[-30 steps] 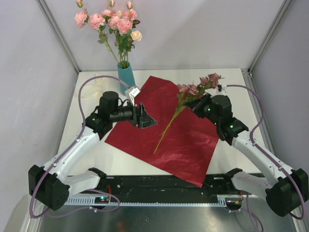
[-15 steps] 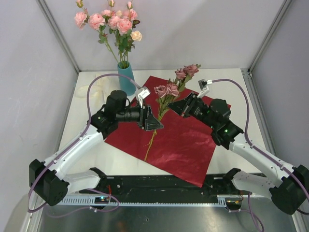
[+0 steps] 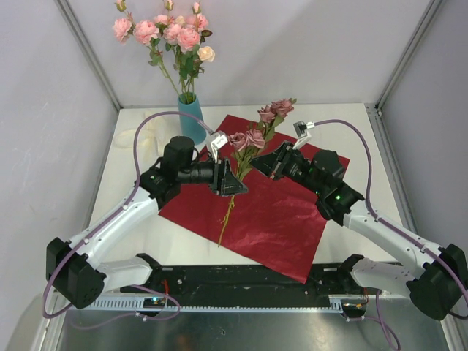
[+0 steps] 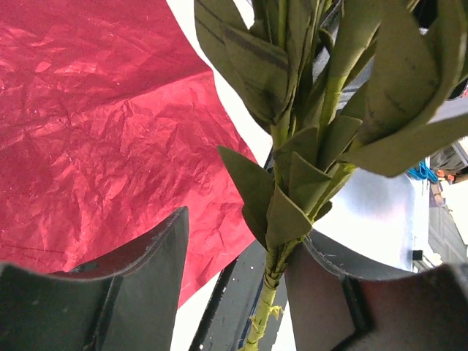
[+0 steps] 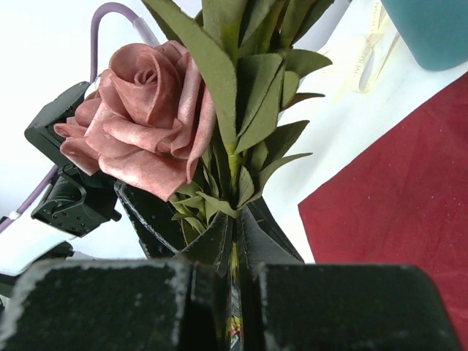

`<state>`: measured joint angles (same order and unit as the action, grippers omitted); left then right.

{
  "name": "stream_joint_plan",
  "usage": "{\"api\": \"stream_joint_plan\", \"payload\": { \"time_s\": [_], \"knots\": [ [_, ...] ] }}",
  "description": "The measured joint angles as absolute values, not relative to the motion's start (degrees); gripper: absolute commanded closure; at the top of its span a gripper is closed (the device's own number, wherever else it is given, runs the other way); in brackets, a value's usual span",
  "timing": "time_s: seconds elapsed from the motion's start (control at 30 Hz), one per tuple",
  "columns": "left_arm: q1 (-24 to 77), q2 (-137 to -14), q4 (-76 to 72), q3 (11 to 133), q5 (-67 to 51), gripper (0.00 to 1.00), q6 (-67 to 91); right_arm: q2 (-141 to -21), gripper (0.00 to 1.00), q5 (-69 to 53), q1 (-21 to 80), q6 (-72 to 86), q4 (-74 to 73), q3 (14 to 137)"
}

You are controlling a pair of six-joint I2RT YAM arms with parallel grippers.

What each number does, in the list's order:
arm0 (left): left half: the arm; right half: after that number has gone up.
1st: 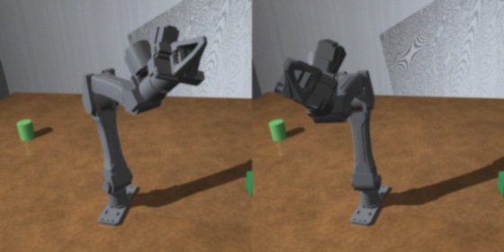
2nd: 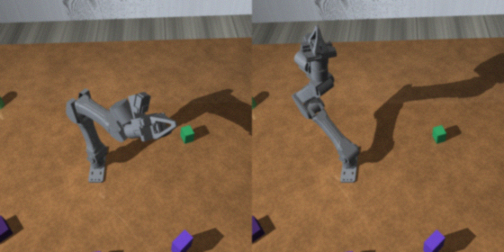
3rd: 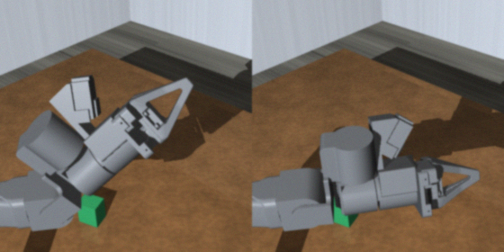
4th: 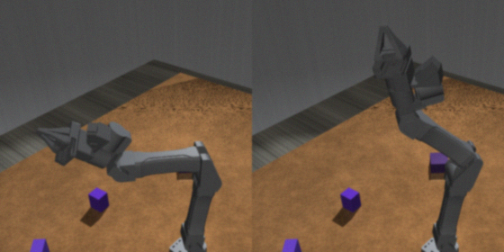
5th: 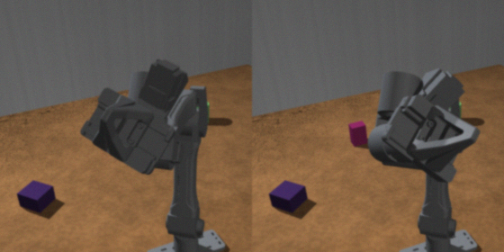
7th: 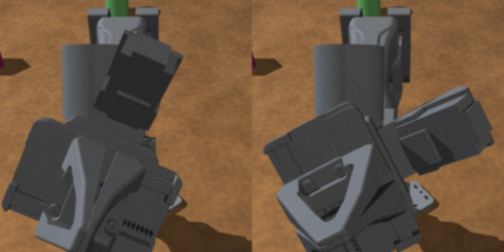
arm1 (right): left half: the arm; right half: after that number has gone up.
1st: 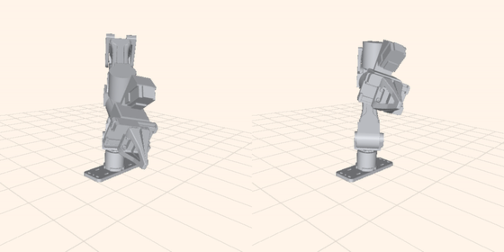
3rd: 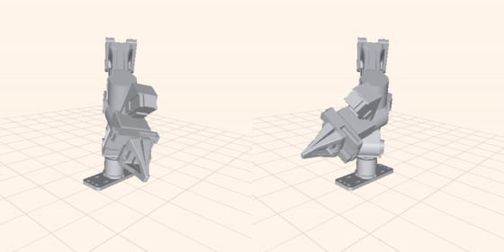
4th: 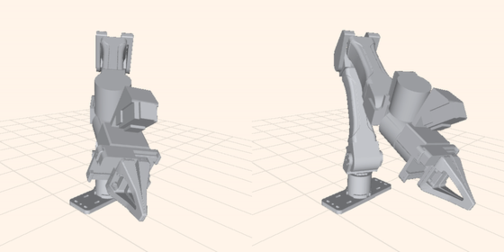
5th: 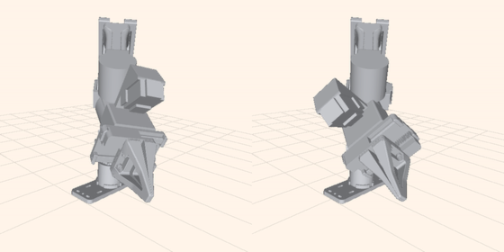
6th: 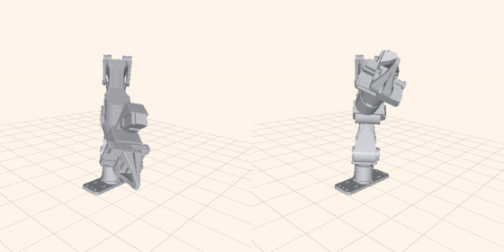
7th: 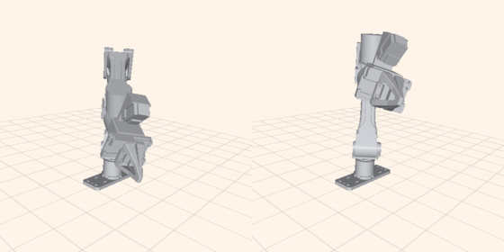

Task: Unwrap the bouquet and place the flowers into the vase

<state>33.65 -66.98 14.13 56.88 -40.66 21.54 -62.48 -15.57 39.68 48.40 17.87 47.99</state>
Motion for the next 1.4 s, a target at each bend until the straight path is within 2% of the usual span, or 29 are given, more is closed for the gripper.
{"api": "stream_joint_plan", "payload": {
  "time_s": [0.13, 0.2, 0.33, 0.4, 0.43, 0.5, 0.57, 0.73, 0.8, 0.9, 1.0, 1.2, 1.4],
  "knots": [
    [33.65, -66.98, 14.11, 56.88, -40.62, 0.46, 21.54, -62.48, 1.0, -15.46, 39.77, 47.75, 17.61, 47.99],
    [33.65, -66.96, 14.11, 56.88, -40.58, 0.51, 21.56, -62.48, 1.0, -15.29, 39.94, 47.46, 17.19, 47.99],
    [33.65, -66.74, 14.22, 56.88, -40.23, 0.71, 21.71, -62.48, 1.0, -14.46, 40.32, 46.44, 16.49, 47.99],
    [33.71, -66.54, 14.31, 56.88, -40.05, 0.89, 22.0, -62.48, 1.0, -14.15, 40.45, 46.15, 16.08, 47.99],
    [33.76, -66.5, 14.31, 56.88, -39.99, 0.95, 22.24, -62.48, 1.0, -13.96, 40.51, 45.91, 15.77, 48.01],
    [33.82, -66.46, 14.31, 56.88, -40.23, 0.99, 22.17, -62.52, 0.98, -13.41, 40.66, 45.32, 15.2, 48.03],
    [34.13, -66.43, 14.37, 56.88, -40.25, 1.0, 22.09, -62.67, 0.89, -13.13, 40.69, 44.93, 14.74, 48.1],
    [34.15, -66.43, 14.37, 56.95, -38.98, 1.0, 22.04, -62.65, 0.39, -12.93, 40.97, 44.14, 14.09, 48.49],
    [34.11, -66.32, 14.35, 57.17, -37.23, 1.0, 21.93, -62.37, 0.23, -12.88, 41.32, 43.83, 13.47, 48.49],
    [33.76, -65.17, 14.48, 57.63, -32.95, 1.0, 21.61, -61.04, 0.06, -12.43, 41.78, 43.48, 12.14, 48.51],
    [33.26, -62.5, 14.55, 58.3, -26.52, 1.0, 20.51, -58.15, 0.01, -11.29, 41.95, 42.44, 10.26, 48.53],
    [30.46, -57.23, 13.37, 63.11, -10.46, 1.0, 17.04, -52.12, 0.01, -7.25, 42.04, 39.64, 6.31, 48.69],
    [25.61, -55.05, 1.15, 64.97, 4.95, 1.0, 10.79, -49.63, 0.01, -3.44, 42.02, 37.21, 2.63, 48.69]
  ]
}}
